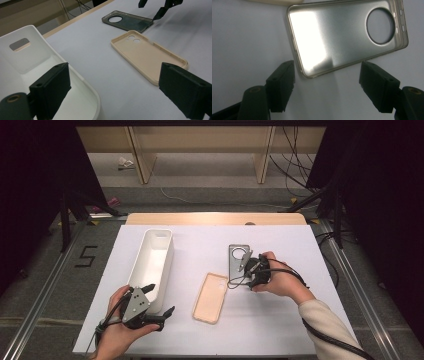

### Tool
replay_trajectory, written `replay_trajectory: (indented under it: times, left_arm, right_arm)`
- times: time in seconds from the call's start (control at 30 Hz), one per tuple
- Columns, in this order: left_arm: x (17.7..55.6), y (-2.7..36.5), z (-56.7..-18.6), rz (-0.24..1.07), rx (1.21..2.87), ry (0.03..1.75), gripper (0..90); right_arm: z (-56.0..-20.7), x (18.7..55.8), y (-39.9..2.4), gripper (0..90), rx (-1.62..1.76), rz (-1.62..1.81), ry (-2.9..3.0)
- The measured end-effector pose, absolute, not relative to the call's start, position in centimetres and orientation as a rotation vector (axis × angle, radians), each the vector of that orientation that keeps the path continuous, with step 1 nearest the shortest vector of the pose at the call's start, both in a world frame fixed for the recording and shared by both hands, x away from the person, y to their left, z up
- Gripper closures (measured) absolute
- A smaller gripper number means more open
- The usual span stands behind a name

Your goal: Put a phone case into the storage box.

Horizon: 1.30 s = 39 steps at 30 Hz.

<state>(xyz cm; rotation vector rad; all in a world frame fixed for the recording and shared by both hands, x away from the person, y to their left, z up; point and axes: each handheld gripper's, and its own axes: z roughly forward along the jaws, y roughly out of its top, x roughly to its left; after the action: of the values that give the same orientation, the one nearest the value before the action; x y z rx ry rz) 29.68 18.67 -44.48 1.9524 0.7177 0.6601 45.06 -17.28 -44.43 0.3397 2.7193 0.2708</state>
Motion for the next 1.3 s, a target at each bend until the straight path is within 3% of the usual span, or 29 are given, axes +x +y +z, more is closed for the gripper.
replay_trajectory:
  times: [0.73, 1.3]
  left_arm:
    - [29.6, 18.6, -44.5, 0.647, 1.953, 0.713, 9.8]
    - [29.6, 18.4, -44.5, 0.639, 1.956, 0.707, 9.8]
  right_arm:
    - [-45.6, 46.0, -13.8, 35.5, 0.162, 0.080, 2.791]
    - [-45.6, 45.9, -12.8, 65.7, 0.073, 0.015, 2.882]
